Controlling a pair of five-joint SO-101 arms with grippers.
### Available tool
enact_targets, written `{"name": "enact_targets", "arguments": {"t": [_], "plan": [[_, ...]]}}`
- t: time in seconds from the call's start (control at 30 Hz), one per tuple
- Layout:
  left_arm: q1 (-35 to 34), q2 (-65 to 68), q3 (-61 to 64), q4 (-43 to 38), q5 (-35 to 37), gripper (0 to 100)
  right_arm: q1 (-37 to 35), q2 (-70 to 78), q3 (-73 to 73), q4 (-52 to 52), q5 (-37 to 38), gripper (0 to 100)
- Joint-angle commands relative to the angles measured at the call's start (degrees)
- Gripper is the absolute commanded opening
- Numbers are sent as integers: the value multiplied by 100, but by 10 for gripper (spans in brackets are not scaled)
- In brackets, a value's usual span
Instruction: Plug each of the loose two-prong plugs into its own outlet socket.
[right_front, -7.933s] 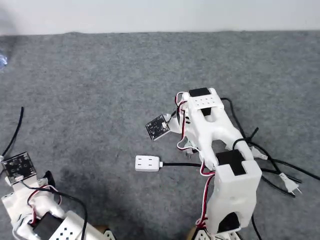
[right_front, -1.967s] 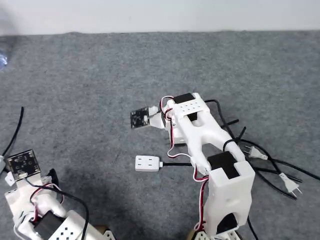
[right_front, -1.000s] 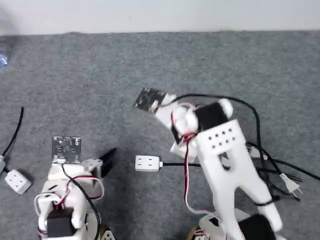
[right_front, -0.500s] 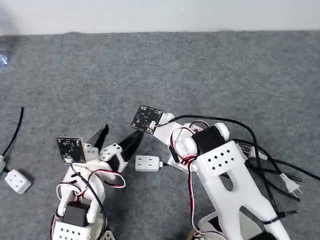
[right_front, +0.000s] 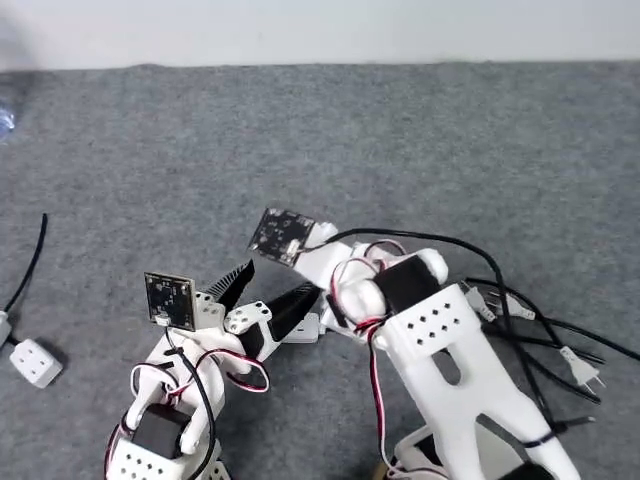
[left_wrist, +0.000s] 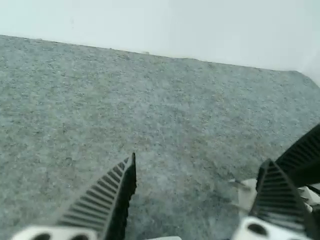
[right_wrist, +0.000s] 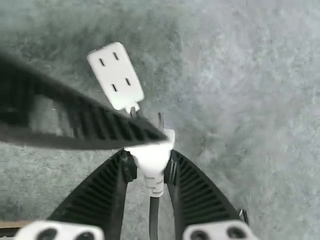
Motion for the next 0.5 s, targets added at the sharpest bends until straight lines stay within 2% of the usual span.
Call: {"name": "enact_targets", "arguments": {"t": [0.0, 0.1, 0.47], "plan": [[44, -35, -110, 35, 70, 359, -242, -207, -132, -57, -79, 8], [44, -35, -110, 44, 70, 359, -251, -207, -413, 48, -308, 8], [44, -35, -145, 281, 62, 359, -391, -215, -1899, 1279, -387, 8]]}}
